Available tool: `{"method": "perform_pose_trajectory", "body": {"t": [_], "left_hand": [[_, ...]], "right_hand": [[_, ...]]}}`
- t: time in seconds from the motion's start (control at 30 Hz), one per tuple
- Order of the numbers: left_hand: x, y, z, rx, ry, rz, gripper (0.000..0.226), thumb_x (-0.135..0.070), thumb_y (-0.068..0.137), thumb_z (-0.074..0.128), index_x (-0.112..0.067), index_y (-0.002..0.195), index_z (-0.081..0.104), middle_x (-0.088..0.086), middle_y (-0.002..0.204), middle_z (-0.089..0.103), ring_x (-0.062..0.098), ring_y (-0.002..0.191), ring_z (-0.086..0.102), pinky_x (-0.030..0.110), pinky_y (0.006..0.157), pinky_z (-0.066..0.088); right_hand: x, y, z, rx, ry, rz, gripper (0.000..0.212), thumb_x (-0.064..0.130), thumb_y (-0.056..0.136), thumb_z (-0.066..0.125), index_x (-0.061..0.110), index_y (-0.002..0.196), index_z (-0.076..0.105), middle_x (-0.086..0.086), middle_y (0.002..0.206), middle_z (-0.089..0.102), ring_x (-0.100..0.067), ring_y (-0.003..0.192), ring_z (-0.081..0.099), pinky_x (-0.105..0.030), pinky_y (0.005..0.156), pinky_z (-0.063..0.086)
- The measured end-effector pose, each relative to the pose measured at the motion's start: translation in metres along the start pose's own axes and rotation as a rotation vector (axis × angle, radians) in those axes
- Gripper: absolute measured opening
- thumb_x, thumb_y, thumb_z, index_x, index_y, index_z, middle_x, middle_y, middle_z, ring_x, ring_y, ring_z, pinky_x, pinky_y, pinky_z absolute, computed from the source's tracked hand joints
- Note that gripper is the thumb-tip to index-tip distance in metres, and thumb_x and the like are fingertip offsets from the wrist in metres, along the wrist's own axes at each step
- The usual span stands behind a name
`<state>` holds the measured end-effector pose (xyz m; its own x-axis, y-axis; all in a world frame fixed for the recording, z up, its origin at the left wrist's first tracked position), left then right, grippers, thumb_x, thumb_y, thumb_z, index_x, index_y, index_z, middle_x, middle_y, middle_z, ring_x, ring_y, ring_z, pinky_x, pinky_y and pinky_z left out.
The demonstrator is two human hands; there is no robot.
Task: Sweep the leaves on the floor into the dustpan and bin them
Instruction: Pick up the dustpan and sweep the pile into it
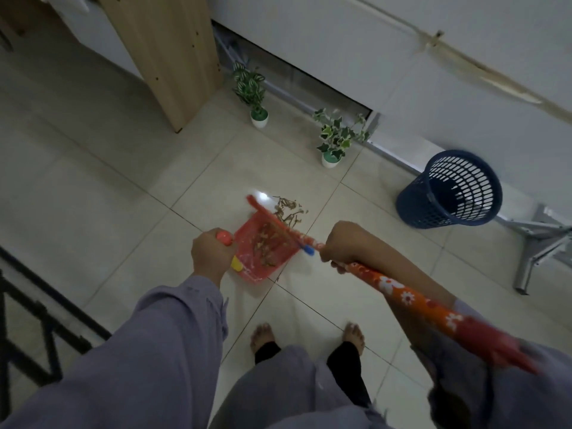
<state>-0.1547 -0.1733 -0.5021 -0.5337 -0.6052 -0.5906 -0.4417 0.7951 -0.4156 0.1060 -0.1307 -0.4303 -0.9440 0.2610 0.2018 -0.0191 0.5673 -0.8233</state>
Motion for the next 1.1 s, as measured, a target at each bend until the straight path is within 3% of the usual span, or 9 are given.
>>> {"method": "perform_pose_trajectory", "body": {"t": [0.13,0.27,0.37,0.5,0.6,0.73,0.93,1.0,1.1], "left_hand": [[0.012,0.001,0.002,-0.019,-0.024,-0.012,0.017,-0.007,0.073,0.072,-0.005,0.090,0.074,0.017,0.087,0.073,0.035,0.087,0.067,0.040,0.076,0.055],[0.022,0.002,0.005,-0.049,-0.053,-0.025,0.017,-0.007,0.072,0.072,-0.007,0.089,0.074,0.015,0.088,0.073,0.034,0.087,0.067,0.040,0.078,0.055],[0.022,0.002,0.004,-0.052,-0.062,-0.040,0.017,-0.009,0.073,0.072,-0.008,0.090,0.074,0.015,0.089,0.073,0.034,0.088,0.067,0.042,0.080,0.055],[0.018,0.006,0.000,-0.066,-0.083,-0.088,0.018,-0.011,0.071,0.072,-0.009,0.089,0.074,0.012,0.088,0.073,0.031,0.086,0.067,0.032,0.075,0.052],[0.011,0.010,-0.002,-0.071,-0.099,-0.088,0.016,-0.010,0.071,0.073,-0.010,0.087,0.074,0.011,0.087,0.073,0.031,0.085,0.067,0.028,0.071,0.048],[0.004,0.019,-0.002,-0.078,-0.117,-0.069,0.016,-0.009,0.070,0.074,-0.010,0.086,0.074,0.013,0.085,0.073,0.030,0.082,0.066,0.026,0.069,0.047],[-0.001,0.036,0.004,-0.090,-0.110,-0.051,0.015,-0.009,0.070,0.074,-0.012,0.085,0.074,0.012,0.084,0.073,0.027,0.080,0.065,0.026,0.069,0.047],[-0.002,0.038,0.009,-0.092,-0.107,-0.045,0.016,-0.010,0.070,0.074,-0.011,0.086,0.074,0.013,0.085,0.073,0.030,0.082,0.066,0.030,0.072,0.052],[-0.006,0.040,0.014,-0.101,-0.116,-0.091,0.016,-0.012,0.069,0.073,-0.015,0.085,0.075,0.010,0.084,0.074,0.031,0.083,0.068,0.033,0.075,0.055]], "right_hand": [[0.015,0.010,0.004,-0.102,-0.068,-0.034,0.014,0.014,0.084,0.058,0.004,0.074,0.058,-0.008,0.072,0.068,-0.021,0.064,0.071,-0.030,0.064,0.057],[0.031,0.014,0.041,-0.094,-0.175,-0.098,0.009,0.011,0.088,0.054,0.008,0.081,0.049,-0.014,0.104,0.066,-0.028,0.095,0.067,-0.035,0.083,0.055],[0.029,0.015,0.065,0.013,-0.130,-0.080,0.010,0.009,0.084,0.058,0.006,0.077,0.051,-0.013,0.097,0.068,-0.024,0.084,0.069,-0.035,0.076,0.059],[0.016,0.013,0.044,0.062,0.014,-0.020,0.014,0.011,0.077,0.068,0.000,0.084,0.063,-0.004,0.059,0.066,-0.007,0.032,0.058,-0.016,0.038,0.045],[0.012,0.014,0.009,-0.001,0.026,-0.009,0.014,0.014,0.075,0.072,0.001,0.079,0.070,-0.007,0.060,0.071,-0.008,0.034,0.060,-0.021,0.044,0.051],[0.012,0.027,-0.016,-0.107,0.004,-0.004,0.014,0.013,0.078,0.068,0.000,0.081,0.069,-0.010,0.071,0.074,-0.016,0.052,0.067,-0.033,0.069,0.060],[0.020,0.044,0.001,-0.197,-0.123,-0.045,0.007,0.009,0.083,0.055,0.002,0.083,0.057,-0.015,0.094,0.070,-0.029,0.084,0.071,-0.038,0.078,0.059],[0.018,0.046,0.014,-0.134,-0.145,-0.040,0.015,0.007,0.082,0.056,0.007,0.068,0.051,-0.013,0.088,0.071,-0.028,0.080,0.071,-0.035,0.073,0.059],[0.005,0.049,0.026,-0.006,-0.056,0.006,0.015,0.008,0.080,0.060,0.006,0.066,0.056,-0.007,0.063,0.068,-0.016,0.049,0.068,-0.027,0.055,0.056]]}}
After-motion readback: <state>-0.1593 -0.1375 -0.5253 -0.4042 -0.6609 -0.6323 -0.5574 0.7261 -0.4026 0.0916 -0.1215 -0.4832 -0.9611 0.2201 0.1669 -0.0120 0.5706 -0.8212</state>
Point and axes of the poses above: each hand's wrist, its own y-axis towards the middle knuckle, its own z-axis out of the palm, x = y × z, the point moved 6 cm from there along y, towards the middle knuckle
